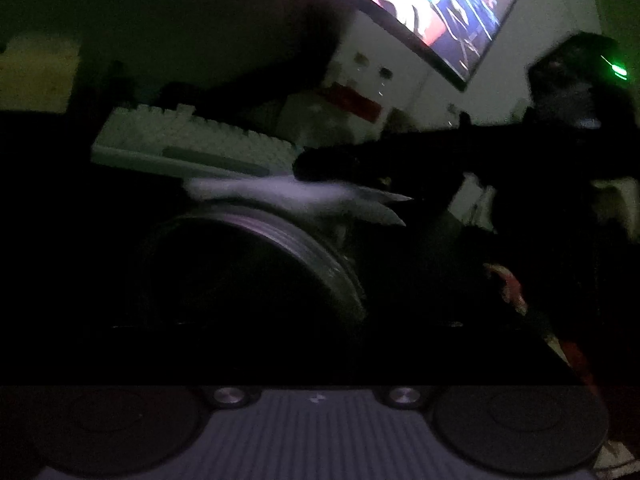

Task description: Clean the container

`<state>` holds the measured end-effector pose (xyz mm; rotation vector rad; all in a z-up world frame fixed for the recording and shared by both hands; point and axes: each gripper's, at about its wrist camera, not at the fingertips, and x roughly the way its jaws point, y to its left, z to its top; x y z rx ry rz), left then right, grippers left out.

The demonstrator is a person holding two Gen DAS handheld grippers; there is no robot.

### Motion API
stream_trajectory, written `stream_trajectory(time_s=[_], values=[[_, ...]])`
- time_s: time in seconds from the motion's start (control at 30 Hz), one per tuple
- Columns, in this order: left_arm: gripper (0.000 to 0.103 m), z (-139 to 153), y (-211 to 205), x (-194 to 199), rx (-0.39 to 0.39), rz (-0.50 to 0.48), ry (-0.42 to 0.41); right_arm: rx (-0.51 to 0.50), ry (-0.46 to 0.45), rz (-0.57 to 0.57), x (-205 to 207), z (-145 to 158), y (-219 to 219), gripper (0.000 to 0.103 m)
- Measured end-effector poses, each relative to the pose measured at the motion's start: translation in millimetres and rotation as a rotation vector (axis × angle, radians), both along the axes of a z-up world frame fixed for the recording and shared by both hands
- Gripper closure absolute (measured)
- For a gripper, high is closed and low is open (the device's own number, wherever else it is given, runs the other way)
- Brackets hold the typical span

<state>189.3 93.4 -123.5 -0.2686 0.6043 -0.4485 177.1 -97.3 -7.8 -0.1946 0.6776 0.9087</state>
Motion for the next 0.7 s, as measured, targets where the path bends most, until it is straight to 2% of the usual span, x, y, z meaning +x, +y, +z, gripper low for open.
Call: stream_trajectory(time_s=[0.13, 0.33, 0.4, 0.6, 0.7], values=[[0.016, 0.9, -2.7, -0.9, 0.041, 0.019, -0.019, -0.009, -0.018, 0.013, -0.6, -0.1, 1.5, 0.09], [0.016, 0.6, -3.1, 0.9, 0.06, 0.029, -0.017, -0.056, -0.062, -0.14, 23.5, -8.7, -7.0, 0.09], [0.016, 1.1, -1.5, 1.5, 0.073, 0.052, -0.02, -0.059, -0.079, -0.142, 22.2, -9.3, -6.4, 0.09], [0.016, 0.7, 1.1, 3.4, 0.08, 0.067, -0.024, 0.031, -0.025, 0.027, -1.4, -4.0, 2.8, 0.09], [0.016, 0.9, -0.8, 3.1, 0.091, 0.067, -0.03, 0.032, -0.029, 0.059, -3.8, -3.1, 4.8, 0.09]])
